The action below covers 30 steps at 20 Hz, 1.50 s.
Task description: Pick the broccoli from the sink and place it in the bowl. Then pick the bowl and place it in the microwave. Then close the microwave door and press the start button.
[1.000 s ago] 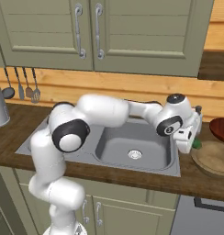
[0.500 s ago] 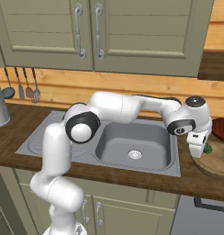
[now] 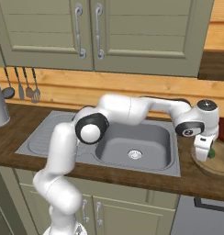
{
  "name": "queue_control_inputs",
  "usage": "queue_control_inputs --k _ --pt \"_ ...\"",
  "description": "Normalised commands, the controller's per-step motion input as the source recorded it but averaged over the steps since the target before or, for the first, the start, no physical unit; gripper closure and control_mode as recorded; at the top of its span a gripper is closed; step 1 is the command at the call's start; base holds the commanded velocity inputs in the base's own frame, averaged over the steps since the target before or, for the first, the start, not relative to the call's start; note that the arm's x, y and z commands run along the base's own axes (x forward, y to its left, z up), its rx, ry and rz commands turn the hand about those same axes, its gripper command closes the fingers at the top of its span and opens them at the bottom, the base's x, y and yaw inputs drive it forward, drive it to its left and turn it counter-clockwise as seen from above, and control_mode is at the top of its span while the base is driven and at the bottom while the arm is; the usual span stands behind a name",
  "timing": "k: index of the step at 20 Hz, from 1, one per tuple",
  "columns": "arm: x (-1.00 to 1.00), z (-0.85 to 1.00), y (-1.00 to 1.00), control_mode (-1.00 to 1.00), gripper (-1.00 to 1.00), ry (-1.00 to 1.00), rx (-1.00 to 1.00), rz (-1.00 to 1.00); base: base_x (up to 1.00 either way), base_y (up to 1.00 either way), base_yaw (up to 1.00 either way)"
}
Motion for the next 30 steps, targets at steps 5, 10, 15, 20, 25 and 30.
queue_control_inputs --k 5,10,15,20,25,30 --pt "0.11 -0.51 0.00 -1.00 1.00 0.05 0.00 0.00 0.00 0.00 0.00" --pt "0.20 -0.38 0.00 -1.00 1.00 0.08 0.00 0.00 0.00 0.00 0.00" --pt "0.11 -0.29 0.00 -1.00 1.00 0.07 0.00 0.00 0.00 0.00 0.00" --pt "0.27 -0.26 0.00 -1.00 1.00 0.10 0.00 0.00 0.00 0.00 0.00" --pt "0.14 -0.21 0.00 -1.00 -1.00 0.05 0.01 0.00 0.00 0.00 0.00" --pt "0.00 0.00 0.00 -1.00 -1.00 -0.03 0.03 0.00 0.00 0.00 0.00"
